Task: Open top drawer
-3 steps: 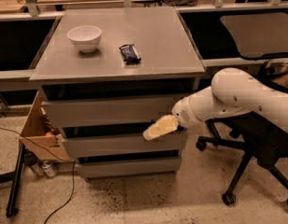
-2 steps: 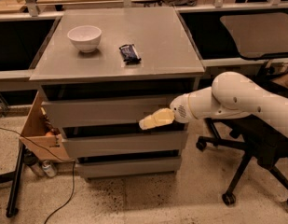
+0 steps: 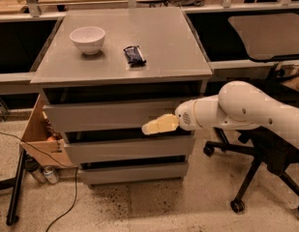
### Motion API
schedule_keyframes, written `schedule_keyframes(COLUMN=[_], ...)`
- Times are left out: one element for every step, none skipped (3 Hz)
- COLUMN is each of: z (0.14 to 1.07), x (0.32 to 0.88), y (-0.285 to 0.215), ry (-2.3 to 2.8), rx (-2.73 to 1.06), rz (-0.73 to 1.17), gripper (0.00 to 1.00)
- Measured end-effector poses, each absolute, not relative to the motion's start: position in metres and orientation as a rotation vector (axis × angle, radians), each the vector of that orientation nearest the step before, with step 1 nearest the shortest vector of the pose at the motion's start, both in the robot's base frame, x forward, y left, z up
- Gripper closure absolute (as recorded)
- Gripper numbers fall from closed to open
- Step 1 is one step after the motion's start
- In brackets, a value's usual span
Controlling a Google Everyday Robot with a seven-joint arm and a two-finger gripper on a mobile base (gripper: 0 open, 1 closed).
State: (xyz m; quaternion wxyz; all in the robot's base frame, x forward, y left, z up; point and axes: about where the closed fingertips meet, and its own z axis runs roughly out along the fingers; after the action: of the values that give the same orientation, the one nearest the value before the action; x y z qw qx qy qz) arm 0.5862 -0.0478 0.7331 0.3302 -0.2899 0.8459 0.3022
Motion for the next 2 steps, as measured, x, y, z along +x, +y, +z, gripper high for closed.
schedule_keyframes(z=[0.746,0.767], x=[0.591,0.611], y=[-0.039,-0.014], ry=[2.144,2.059], rx=[-0.714,-0.681], rz=[0.728,0.692], gripper=[0.0,0.0])
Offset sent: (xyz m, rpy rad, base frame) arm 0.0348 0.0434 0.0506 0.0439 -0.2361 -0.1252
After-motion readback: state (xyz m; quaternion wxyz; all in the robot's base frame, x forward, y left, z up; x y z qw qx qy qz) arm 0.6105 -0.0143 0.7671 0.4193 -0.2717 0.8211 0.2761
